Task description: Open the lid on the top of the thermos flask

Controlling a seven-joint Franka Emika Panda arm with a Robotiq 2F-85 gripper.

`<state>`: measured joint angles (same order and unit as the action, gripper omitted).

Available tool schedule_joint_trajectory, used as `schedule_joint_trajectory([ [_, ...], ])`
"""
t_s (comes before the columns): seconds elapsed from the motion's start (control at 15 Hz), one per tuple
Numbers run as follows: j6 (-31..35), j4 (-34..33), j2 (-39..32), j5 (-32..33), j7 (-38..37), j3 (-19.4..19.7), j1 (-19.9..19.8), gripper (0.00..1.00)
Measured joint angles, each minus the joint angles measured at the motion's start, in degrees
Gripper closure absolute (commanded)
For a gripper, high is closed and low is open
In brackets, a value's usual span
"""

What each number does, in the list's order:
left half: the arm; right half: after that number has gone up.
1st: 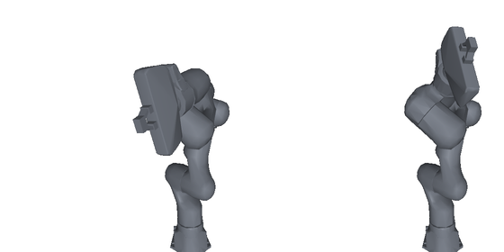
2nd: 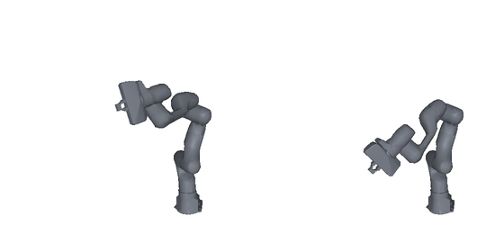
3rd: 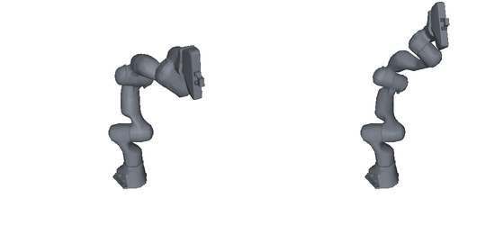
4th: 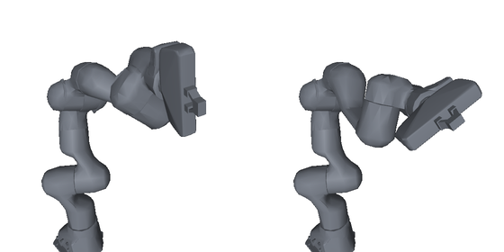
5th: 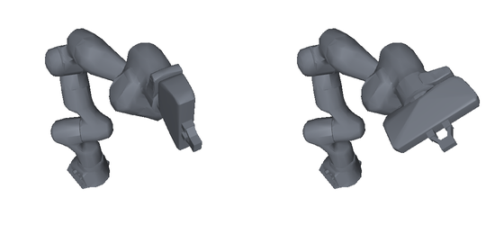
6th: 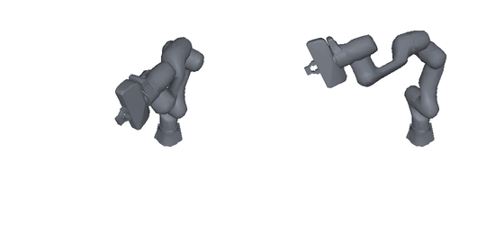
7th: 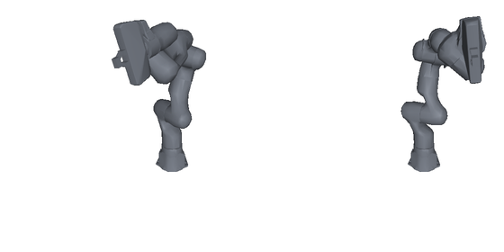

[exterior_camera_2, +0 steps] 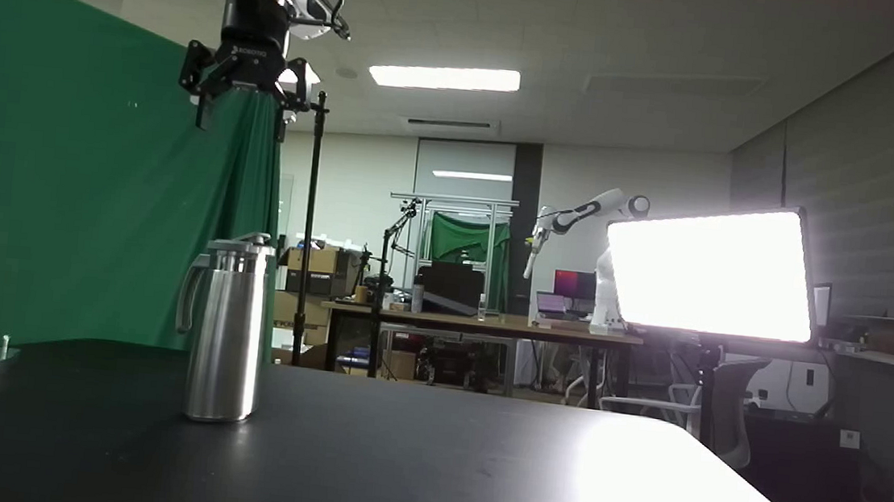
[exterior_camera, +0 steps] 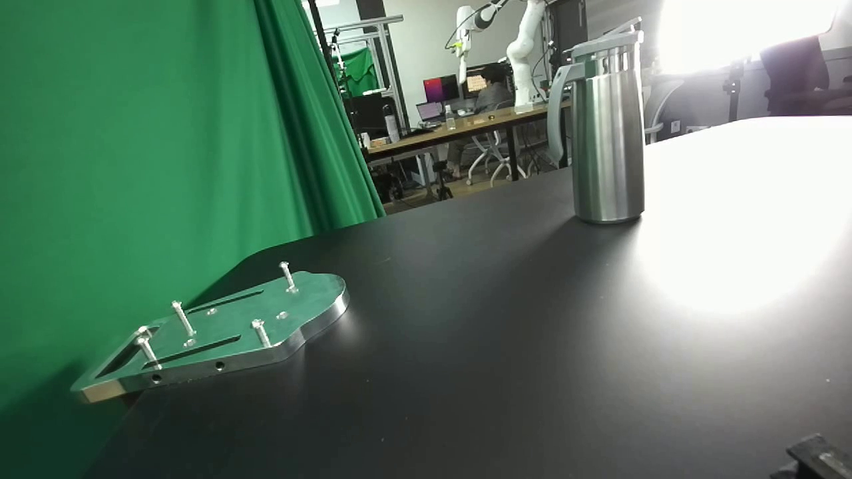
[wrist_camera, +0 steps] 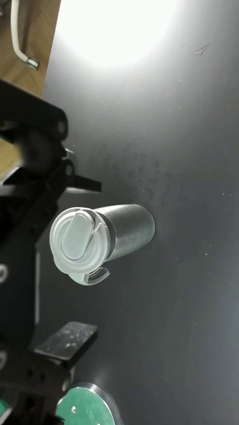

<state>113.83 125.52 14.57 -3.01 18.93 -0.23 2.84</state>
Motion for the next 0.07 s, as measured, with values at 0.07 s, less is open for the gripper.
schedule_joint_trajectory([
  [0.07,-0.01,0.08,0.04,0.08,0.00,0.00,-0.01,0.00],
])
